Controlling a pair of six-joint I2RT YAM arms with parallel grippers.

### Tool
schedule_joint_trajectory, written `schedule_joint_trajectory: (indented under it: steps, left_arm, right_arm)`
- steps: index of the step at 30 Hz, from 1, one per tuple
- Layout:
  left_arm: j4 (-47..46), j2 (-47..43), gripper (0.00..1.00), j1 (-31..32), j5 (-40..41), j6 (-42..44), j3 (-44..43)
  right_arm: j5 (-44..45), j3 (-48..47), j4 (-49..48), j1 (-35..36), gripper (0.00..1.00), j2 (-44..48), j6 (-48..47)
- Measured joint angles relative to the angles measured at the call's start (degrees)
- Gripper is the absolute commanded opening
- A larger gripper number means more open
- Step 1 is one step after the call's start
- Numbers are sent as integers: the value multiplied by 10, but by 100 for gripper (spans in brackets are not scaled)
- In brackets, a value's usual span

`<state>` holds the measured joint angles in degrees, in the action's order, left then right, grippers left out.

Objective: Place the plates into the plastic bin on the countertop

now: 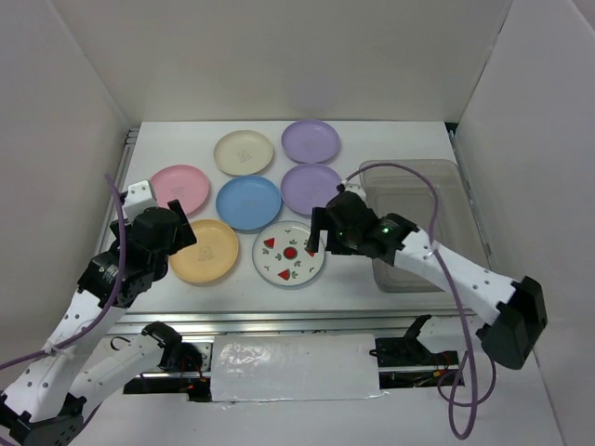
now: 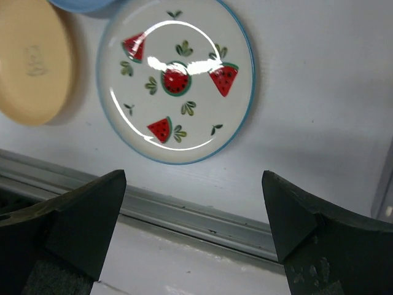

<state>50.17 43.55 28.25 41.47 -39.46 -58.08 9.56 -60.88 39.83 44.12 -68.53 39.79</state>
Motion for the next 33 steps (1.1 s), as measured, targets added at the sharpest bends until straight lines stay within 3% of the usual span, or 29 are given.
schedule_joint_trajectory:
  steps: [8,15,18,19,26,28,29,33]
  left_arm:
    - [-1,3,99,0,-5,2,0]
    - [-2,16,99,0,-16,4,0]
    - [-4,16,99,0,-19,5,0]
    - [-5,16,99,0,-20,5,0]
    - [-7,12,99,0,-25,5,0]
    - [-8,10,99,0,-26,5,0]
    - [-8,9,99,0,-27,5,0]
    - [-9,7,99,0,-28,6,0]
  right_arm:
    - [44,70,-84,18,95,-122,73]
    - [42,107,-171,16,75,-206,110]
    - [32,126,-198,12,61,-220,123]
    - [32,130,-204,12,47,-222,128]
    - [18,168,-282,2,24,-217,177]
    - [10,183,-309,0,4,-213,198]
    - [5,191,-323,-1,0,-210,212]
    - [-3,207,-356,3,0,-202,249]
